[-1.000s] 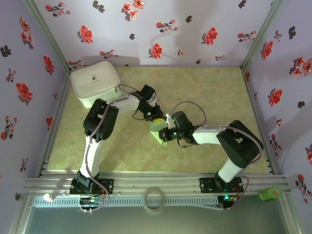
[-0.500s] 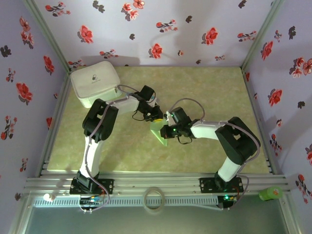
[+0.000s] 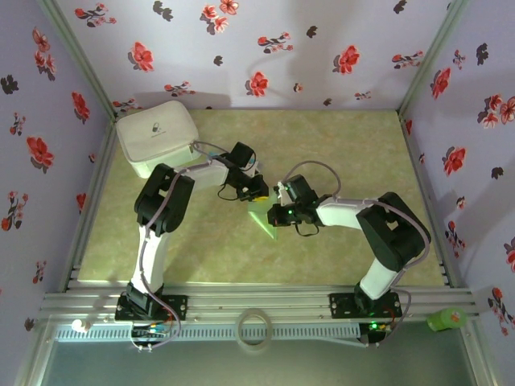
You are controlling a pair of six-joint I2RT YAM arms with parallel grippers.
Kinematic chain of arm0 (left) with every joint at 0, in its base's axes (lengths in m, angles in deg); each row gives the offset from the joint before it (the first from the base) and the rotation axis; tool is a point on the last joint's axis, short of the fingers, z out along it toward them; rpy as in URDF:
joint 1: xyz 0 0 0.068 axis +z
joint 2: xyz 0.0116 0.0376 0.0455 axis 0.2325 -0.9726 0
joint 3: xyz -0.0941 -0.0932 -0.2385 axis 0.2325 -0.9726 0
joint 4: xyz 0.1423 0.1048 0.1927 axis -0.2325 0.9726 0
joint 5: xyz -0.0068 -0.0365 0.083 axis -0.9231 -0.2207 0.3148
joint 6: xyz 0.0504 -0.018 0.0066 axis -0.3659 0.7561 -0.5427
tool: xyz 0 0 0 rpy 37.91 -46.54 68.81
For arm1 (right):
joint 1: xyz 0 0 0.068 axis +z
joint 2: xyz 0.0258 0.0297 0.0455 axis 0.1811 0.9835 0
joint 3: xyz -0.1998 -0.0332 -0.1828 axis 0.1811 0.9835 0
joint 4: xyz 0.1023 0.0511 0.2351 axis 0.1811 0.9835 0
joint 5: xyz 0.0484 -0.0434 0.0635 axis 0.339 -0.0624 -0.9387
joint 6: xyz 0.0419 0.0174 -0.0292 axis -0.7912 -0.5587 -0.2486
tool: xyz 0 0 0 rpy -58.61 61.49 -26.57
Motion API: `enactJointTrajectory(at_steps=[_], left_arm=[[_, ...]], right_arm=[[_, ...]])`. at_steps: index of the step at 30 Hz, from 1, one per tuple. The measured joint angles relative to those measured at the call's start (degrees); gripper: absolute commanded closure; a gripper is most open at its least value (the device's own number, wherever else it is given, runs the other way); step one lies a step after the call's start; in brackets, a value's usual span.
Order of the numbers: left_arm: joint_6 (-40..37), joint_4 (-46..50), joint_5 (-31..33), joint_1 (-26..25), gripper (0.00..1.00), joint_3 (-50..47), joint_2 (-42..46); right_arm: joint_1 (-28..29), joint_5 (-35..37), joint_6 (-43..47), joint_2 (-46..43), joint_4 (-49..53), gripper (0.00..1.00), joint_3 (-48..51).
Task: Fold a paper plane with a square sheet of paper (pick it up from the middle)
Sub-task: Third fold the triangle at the center of the table.
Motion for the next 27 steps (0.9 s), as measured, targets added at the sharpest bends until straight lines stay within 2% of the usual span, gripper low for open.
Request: enactJointTrajectory(at_steps=[27], left_arm=[[1.3, -1.7, 0.0, 0.0, 0.84, -1.3, 0.5]], right_arm=[[0.0, 2.7, 0.4, 0.0, 2.6, 0.98, -1.2]])
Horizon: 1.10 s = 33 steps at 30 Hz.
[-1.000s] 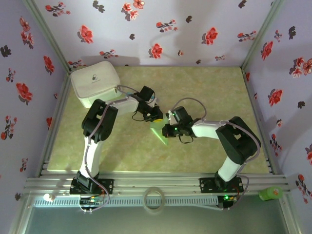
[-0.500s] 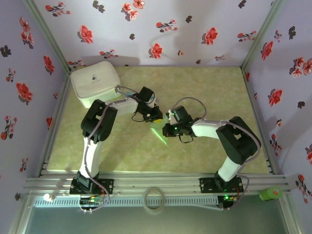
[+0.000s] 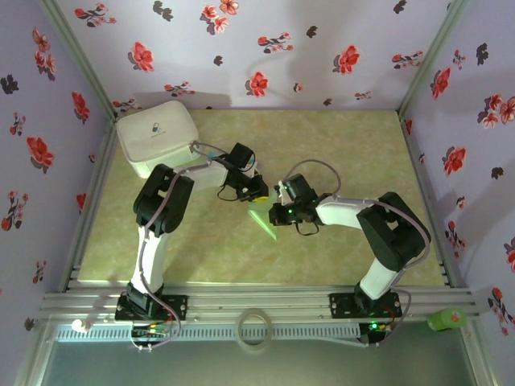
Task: Fold a paper plane with a square sheet of paper (pick it up from the middle)
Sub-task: Third fold the triangle at the center of the table.
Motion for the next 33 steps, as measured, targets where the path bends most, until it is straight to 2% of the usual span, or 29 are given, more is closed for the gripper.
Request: enactJointTrajectory(at_steps=[33], left_arm=[[0.1, -1.2, 0.0, 0.0, 0.84, -0.9, 0.3]], right_arm=[[0.0, 1.4, 1.7, 0.0, 2.0, 0.98, -0.8]])
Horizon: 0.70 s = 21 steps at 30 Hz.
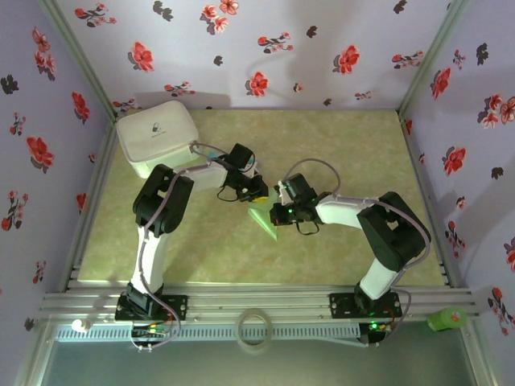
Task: Fold a paper plane with a square sheet of paper (pick it up from the middle)
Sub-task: Third fold the triangle at the center of the table.
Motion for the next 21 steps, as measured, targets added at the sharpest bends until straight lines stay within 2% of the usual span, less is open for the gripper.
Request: enactJointTrajectory(at_steps=[21], left_arm=[[0.2, -0.7, 0.0, 0.0, 0.84, -0.5, 0.2]], right_arm=[[0.0, 0.0, 1.4, 0.1, 1.6, 0.98, -1.6]])
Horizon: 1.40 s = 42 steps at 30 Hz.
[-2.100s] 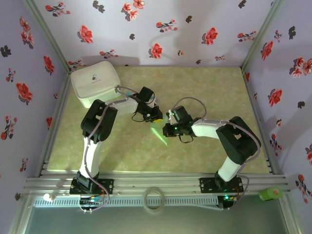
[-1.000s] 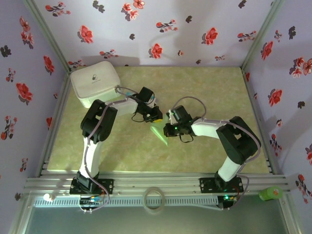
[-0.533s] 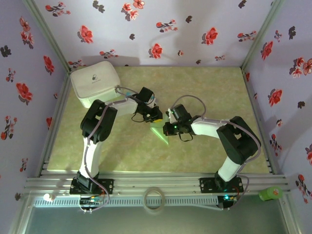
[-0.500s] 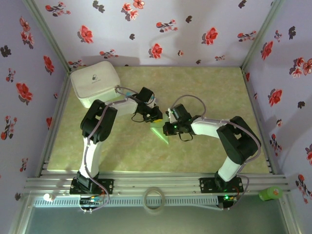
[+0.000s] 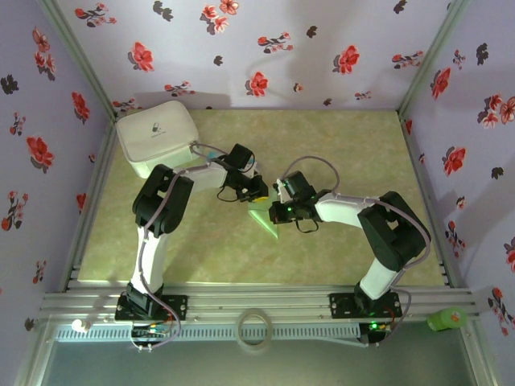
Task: Fold a paper plane with a square sheet of paper (pick it up from the middle)
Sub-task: Third fold the triangle at the center of the table.
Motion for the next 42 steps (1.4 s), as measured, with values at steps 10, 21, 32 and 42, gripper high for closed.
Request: enactJointTrajectory(at_steps=[10, 21, 32, 42], left_arm=[[0.0, 0.0, 0.0, 0.0, 0.84, 0.0, 0.0], [0.0, 0.0, 0.0, 0.0, 0.84, 0.0, 0.0], [0.0, 0.0, 0.0, 0.0, 0.84, 0.0, 0.0], [0.0, 0.0, 0.0, 0.0, 0.84, 0.0, 0.0]], right_arm=[[0.0, 0.2, -0.2, 0.5, -0.7, 0.98, 0.5], [0.0, 0.3, -0.3, 1.0, -0.7, 0.98, 1.2], [0.0, 0.7, -0.3, 1.0, -0.7, 0.98, 1.1], [0.0, 0.8, -0.3, 1.1, -0.7, 0.99, 1.1]])
